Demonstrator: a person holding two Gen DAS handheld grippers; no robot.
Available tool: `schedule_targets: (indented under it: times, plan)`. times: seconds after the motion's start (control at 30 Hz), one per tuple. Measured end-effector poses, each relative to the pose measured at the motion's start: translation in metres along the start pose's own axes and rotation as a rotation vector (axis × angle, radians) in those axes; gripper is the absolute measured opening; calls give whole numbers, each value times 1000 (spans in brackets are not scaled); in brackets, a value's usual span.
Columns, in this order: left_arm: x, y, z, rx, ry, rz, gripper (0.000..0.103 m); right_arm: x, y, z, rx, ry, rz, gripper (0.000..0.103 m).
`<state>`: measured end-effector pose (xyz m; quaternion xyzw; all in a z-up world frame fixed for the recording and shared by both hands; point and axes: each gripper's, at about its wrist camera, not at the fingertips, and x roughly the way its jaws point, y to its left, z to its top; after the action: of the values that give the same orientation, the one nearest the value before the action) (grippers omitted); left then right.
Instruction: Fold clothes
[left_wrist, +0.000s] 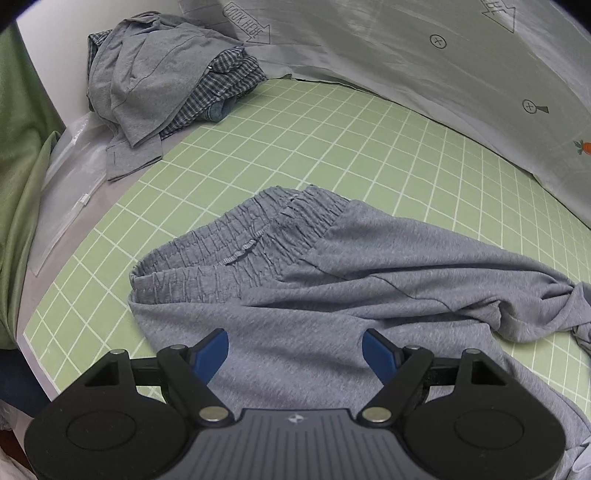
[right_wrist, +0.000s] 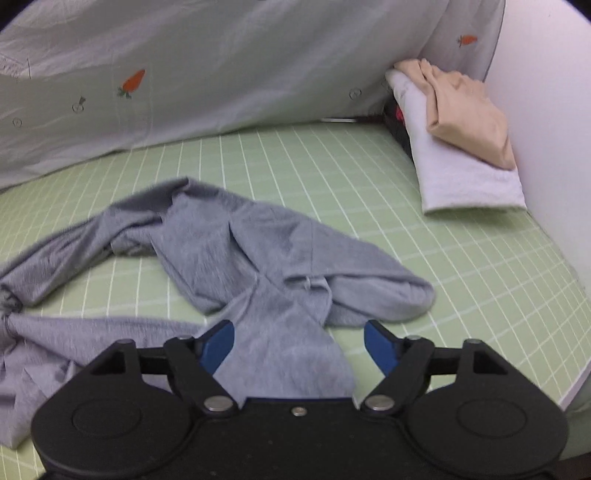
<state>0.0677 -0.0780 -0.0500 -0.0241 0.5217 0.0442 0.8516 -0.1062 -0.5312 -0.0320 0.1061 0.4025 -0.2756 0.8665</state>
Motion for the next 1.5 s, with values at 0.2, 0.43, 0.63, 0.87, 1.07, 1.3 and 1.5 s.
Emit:
schedule_targets:
  times: [0.2,0.43,0.63,0.87,1.07,1.3,1.5]
  plan:
    - [18,1,30,16,-14,22,84,37,34,53,17,-39,73,91]
    - [66,-9,76,29,36,41,85,111,73,102,-45,13,36,91]
    - [112,-26,108,84,91,9,85,166,107,125,-161,61,38,91]
    - [138,-35,116,95,125,-42,72,202,117,128,-184,131,51,60]
    - [132,-31,112,100,92,-84,36,188,116,132,-194,99,148,4]
    - [72,19,140,-114,-195,-66,23,105,118,174,-158,-280,140,4]
    - [79,32,152,-210,-178,70,46,97,143,181,-197,-303,187,55]
